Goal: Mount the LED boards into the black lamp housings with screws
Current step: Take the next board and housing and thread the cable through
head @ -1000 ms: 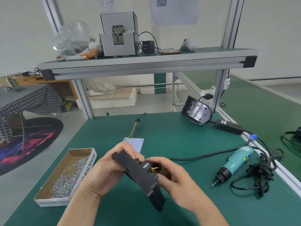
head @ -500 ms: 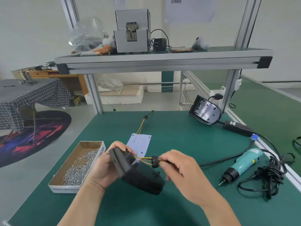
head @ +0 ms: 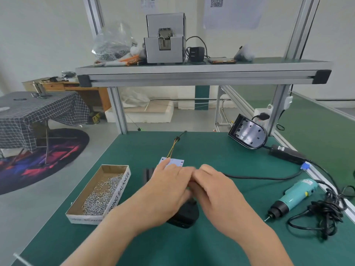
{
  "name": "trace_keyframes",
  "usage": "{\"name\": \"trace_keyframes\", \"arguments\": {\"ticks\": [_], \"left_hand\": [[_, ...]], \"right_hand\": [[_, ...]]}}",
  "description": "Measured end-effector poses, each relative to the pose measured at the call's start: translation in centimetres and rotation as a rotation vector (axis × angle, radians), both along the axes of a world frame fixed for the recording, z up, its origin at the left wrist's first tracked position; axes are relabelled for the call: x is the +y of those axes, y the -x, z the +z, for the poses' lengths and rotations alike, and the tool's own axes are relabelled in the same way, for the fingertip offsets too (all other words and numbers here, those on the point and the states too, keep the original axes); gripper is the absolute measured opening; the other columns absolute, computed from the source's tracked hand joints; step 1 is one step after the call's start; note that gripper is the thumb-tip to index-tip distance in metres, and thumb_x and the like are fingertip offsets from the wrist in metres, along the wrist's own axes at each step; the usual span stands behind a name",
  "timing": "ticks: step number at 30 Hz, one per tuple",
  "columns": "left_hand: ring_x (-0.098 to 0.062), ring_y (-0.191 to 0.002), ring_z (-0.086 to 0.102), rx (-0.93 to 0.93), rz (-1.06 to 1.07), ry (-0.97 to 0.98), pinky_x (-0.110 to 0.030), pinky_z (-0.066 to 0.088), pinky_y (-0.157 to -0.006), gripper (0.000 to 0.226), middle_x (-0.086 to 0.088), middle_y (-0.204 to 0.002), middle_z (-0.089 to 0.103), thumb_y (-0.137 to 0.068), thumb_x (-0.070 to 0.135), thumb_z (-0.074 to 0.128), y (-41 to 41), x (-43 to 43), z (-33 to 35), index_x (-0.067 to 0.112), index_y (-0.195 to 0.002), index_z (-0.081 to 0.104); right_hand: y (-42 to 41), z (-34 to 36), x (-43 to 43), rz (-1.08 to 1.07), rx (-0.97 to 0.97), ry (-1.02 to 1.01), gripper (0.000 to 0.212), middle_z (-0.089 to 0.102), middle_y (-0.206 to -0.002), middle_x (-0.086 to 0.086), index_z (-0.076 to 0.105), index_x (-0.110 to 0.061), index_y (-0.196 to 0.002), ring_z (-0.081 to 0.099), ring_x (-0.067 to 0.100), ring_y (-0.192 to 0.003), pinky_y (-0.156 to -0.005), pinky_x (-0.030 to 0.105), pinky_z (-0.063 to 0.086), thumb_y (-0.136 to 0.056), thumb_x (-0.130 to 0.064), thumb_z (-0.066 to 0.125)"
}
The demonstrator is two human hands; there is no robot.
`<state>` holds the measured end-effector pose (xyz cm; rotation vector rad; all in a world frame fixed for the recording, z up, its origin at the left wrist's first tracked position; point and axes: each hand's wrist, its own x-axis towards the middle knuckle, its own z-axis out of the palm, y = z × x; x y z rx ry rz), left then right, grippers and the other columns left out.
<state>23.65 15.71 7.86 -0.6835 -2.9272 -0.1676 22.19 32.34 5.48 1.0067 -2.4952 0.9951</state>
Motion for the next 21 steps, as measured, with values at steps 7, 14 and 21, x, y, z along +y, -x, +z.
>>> {"name": "trace_keyframes", "arguments": {"ticks": [7, 14, 21], "left_hand": [[-0.027, -0.147, 0.015, -0.073, 0.213, 0.060, -0.054, 0.005, -0.122, 0.028, 0.003, -0.153, 0.024, -0.094, 0.059, 0.009, 0.7, -2.3, -1.9, 0.038, -0.095, 0.028], [-0.017, -0.147, 0.031, -0.138, 0.209, -0.448, -0.031, 0.032, -0.097, 0.009, 0.011, -0.167, 0.007, -0.093, 0.052, 0.056, 0.1, -3.4, -1.2, 0.044, -0.092, 0.052], [-0.021, -0.121, 0.056, 0.030, 0.348, -0.393, -0.027, 0.037, -0.081, 0.008, 0.009, -0.167, 0.015, -0.088, 0.030, 0.063, -0.2, -0.1, -1.8, 0.032, -0.095, 0.065]], "right_hand": [[-0.8, 0.9, 0.6, -0.157, 0.184, 0.005, 0.023, 0.045, -0.077, -0.007, 0.057, -0.016, -0.080, 0.040, 0.018, -0.068, -0.066, 0.035, 0.041, -0.101, -0.022, 0.048], [-1.3, 2.0, 1.4, -0.186, 0.200, 0.142, 0.017, 0.046, -0.078, -0.012, 0.061, -0.020, -0.083, 0.045, 0.019, -0.070, -0.064, 0.030, 0.039, -0.099, -0.021, 0.055], [-2.4, 4.0, 0.2, -0.307, 0.150, -0.473, 0.033, 0.061, -0.096, -0.013, 0.059, -0.032, -0.100, 0.053, 0.019, -0.102, -0.087, 0.037, 0.031, -0.101, -0.046, 0.029]]}}
